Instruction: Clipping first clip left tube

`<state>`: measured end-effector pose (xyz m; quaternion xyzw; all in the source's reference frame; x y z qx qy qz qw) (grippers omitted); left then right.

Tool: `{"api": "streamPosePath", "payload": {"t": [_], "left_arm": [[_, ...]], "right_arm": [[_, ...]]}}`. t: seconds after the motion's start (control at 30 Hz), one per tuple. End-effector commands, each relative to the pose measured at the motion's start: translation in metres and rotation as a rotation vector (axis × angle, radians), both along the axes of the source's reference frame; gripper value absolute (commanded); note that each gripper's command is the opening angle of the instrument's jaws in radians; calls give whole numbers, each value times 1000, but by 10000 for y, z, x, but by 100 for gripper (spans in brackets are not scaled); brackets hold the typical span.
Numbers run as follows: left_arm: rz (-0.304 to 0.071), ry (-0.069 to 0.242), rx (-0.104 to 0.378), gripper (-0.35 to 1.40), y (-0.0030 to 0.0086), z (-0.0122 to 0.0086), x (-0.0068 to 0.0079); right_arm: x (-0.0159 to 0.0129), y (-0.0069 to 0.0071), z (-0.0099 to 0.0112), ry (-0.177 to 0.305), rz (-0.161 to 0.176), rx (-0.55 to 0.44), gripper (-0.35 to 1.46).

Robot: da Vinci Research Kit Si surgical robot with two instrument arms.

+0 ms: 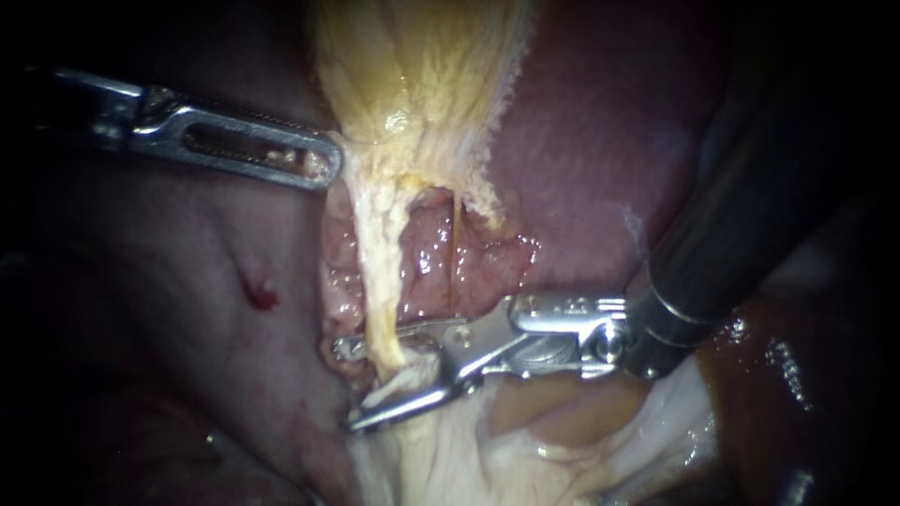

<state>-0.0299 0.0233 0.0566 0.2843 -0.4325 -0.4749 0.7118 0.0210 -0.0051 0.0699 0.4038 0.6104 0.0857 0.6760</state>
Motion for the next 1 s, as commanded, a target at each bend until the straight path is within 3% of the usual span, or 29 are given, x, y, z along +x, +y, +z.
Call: {"api": "streamPosePath", "payload": {"t": [0.03, 0.23, 0.73, 1.0], "left_arm": [[0, 0, 0, -35, 0, 0, 0], [0, 0, 0, -35, 1, 1, 0], [3, -2, 0, -35, 3, 5, 4], [3, -2, 0, -35, 4, 5, 4]], "right_arm": [[-1, 0, 0, 0, -1, 0, 50], [-7, 0, -5, 0, -5, 7, 50], [-19, -8, -41, 15, -20, 17, 50], [-19, -9, -47, 17, -23, 19, 50]]}}
